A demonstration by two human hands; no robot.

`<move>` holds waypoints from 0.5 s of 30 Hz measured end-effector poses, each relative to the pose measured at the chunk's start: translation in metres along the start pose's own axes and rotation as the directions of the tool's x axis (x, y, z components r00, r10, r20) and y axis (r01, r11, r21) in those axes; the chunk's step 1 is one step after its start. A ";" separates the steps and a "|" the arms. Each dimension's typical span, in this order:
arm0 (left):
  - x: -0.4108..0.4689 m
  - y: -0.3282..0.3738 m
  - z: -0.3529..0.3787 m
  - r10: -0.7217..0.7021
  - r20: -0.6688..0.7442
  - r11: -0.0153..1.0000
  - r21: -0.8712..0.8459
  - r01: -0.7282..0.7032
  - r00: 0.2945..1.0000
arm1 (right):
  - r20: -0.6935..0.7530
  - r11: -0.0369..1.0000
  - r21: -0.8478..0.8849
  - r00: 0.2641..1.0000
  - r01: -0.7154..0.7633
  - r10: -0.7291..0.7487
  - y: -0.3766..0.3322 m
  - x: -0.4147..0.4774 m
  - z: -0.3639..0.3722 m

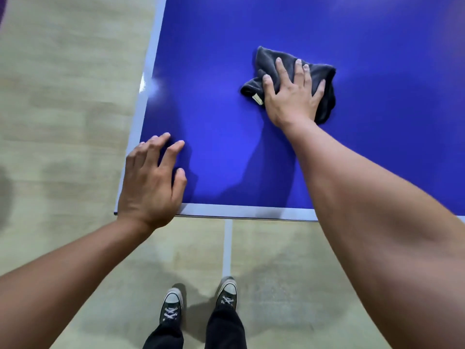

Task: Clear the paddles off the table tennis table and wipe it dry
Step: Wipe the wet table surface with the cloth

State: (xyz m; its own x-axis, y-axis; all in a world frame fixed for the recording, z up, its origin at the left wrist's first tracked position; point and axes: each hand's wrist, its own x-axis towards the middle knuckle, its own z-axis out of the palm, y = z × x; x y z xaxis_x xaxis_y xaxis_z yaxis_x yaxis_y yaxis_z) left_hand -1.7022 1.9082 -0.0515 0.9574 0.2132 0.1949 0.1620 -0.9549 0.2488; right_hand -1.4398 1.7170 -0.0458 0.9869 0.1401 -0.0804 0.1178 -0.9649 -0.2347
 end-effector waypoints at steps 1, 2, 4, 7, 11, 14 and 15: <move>0.000 -0.001 0.000 -0.005 0.003 1.000 -0.005 0.005 1.000 | 0.004 1.000 -0.006 1.000 0.016 -0.016 -0.001 -0.003 0.000; 0.001 0.000 -0.002 -0.011 0.007 1.000 -0.008 0.011 1.000 | 0.007 0.999 -0.015 0.999 0.037 -0.037 -0.001 -0.011 0.001; 0.001 0.002 -0.004 -0.013 0.017 1.000 -0.006 0.013 1.000 | -0.002 0.996 -0.025 0.996 0.088 -0.088 -0.001 -0.036 0.005; 0.001 0.002 -0.004 -0.014 0.023 1.000 -0.003 0.014 1.000 | -0.042 0.985 -0.007 0.984 0.174 -0.174 -0.005 -0.093 0.015; 0.002 0.003 -0.005 -0.021 0.040 1.000 -0.002 0.021 0.999 | -0.134 0.971 -0.014 0.962 0.237 -0.237 -0.019 -0.165 0.030; 0.000 0.003 -0.006 -0.033 0.078 0.999 0.028 0.031 0.996 | -0.155 0.958 0.007 0.947 0.286 -0.282 -0.027 -0.208 0.034; -0.001 0.003 -0.006 -0.032 0.097 0.999 0.044 0.027 0.995 | -0.161 0.952 0.028 0.941 0.304 -0.296 -0.027 -0.220 0.035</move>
State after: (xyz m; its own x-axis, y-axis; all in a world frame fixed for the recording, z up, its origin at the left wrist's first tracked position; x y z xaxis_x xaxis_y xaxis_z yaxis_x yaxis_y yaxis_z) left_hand -1.7040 1.9063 -0.0454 0.9704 0.2223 0.0944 0.1986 -0.9569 0.2118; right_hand -1.6638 1.7198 -0.0560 0.9120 0.3818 0.1499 0.4094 -0.8700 -0.2747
